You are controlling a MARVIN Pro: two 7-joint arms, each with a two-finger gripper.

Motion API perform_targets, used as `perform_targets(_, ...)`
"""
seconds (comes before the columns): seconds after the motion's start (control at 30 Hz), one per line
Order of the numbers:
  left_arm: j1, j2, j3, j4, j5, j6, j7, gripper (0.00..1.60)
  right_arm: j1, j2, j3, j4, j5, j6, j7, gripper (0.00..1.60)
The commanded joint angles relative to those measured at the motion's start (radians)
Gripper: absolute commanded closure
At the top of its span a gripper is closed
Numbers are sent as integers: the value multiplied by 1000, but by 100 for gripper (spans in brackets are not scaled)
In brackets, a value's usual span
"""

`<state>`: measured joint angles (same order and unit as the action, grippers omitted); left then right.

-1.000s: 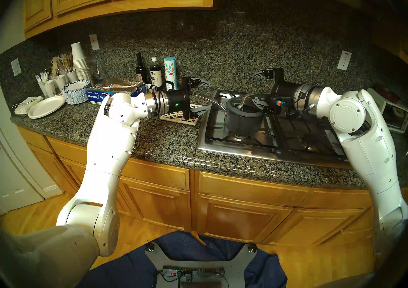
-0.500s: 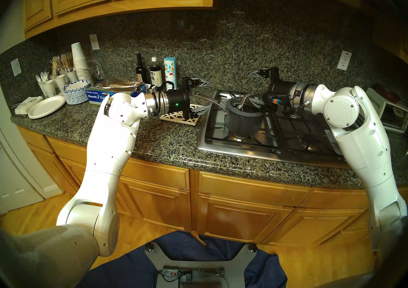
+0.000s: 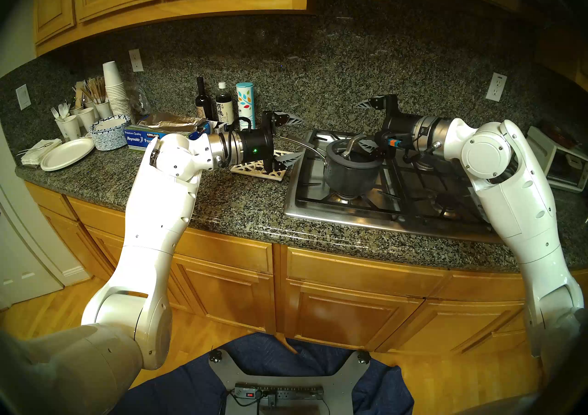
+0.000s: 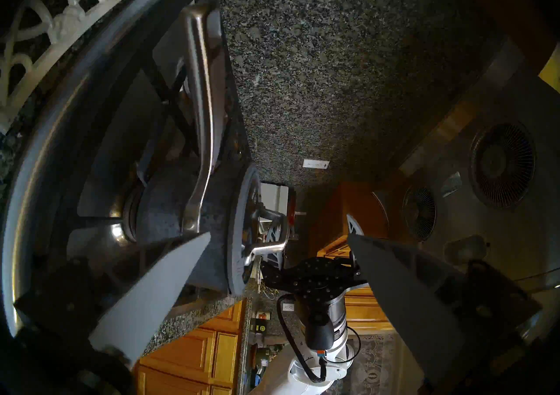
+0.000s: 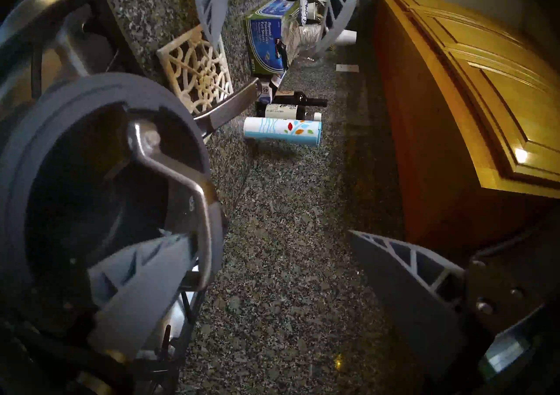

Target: Pick up the pot, put it on the stove, take off the pot lid

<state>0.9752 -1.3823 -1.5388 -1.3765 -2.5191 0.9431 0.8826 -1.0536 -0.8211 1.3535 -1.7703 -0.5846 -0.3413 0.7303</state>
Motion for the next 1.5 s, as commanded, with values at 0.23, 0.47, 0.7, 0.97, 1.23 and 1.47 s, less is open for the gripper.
perform_targets(0.23,-40,1,-3,-25,-18,-2,2,0,66,-43,8,15,-20,-14,-32,0)
perform_targets(0.47,-41,1,-2,-25,-19,-2,3,0,66,-56,14,16,-31,-16,-32,0)
perform_targets(0.7,-41,1,-2,-25,-19,-2,3,0,56,-58,23,11,-33,-20,-32,83)
perform_targets(0.97,-40,0,-3,-25,-18,-2,2,0,40,-55,32,-3,-32,-19,-27,160)
perform_targets(1.23,-40,0,-3,-25,-17,-2,1,0,31,-48,45,-18,-27,-15,-18,160)
perform_targets(1.47,-40,0,-3,-25,-15,-1,0,0,38,-43,58,-26,-23,-7,-8,160)
